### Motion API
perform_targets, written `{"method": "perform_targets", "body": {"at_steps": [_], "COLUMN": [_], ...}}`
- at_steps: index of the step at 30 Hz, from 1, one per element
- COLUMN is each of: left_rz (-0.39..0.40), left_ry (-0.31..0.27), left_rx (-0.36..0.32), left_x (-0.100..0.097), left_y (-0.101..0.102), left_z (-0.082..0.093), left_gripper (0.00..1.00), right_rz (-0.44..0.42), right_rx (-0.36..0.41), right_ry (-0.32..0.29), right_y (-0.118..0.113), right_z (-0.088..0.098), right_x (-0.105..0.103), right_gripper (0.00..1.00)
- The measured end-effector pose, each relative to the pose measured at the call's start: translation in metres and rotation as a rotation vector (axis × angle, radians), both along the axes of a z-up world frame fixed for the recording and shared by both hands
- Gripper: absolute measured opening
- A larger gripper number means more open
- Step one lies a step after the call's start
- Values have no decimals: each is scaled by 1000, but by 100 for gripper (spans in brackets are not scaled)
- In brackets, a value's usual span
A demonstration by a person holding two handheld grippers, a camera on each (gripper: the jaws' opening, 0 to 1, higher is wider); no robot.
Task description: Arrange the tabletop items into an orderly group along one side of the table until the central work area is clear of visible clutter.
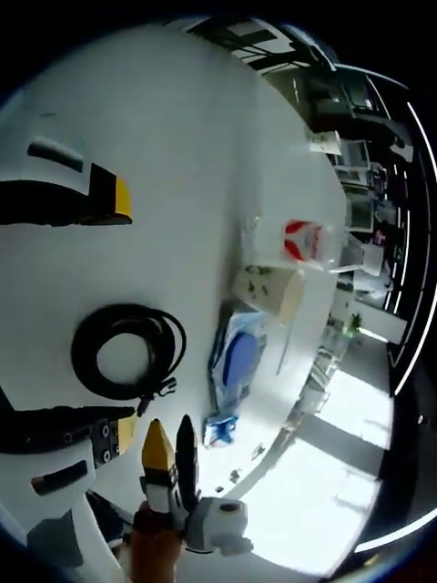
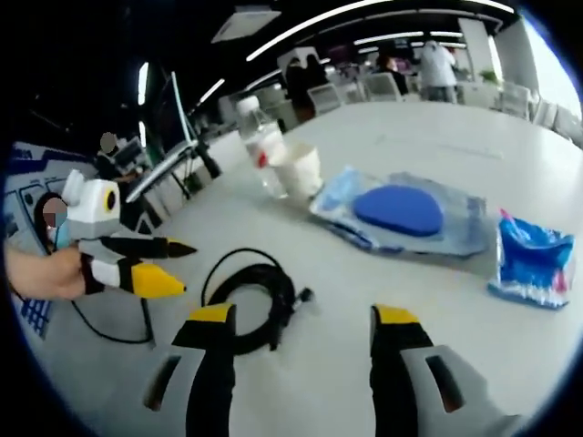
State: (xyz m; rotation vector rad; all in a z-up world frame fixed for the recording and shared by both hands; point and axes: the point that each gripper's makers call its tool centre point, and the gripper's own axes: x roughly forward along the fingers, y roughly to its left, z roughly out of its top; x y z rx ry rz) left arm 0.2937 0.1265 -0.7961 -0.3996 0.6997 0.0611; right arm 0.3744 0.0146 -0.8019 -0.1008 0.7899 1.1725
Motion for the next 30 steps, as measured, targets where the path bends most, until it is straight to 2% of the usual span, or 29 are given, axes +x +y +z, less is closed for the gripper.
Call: {"method": "perform_targets", "body": {"at_steps": [13,21,27,30], "left_rz": [-9,-18,-19,-6], "left_ry": [-1,3,13,17], "left_rx": [-16,-52,-62,-69], "left_x": [7,8,8,9], "left_y": [-7,-15,-18,-17], "left_z": [-6,-11,-13,-14], "left_gripper": [69,51,43,44], "right_rz": [43,39,48,57], "right_rx": [-21,-24,-31,-47], "right_ry": [12,35,44,50], "right_y": [15,21,26,27], "right_z": [-11,-16,-18,-23], "right_x": [-16,-22,-28,-29], "right_gripper": [50,44,39,34]}}
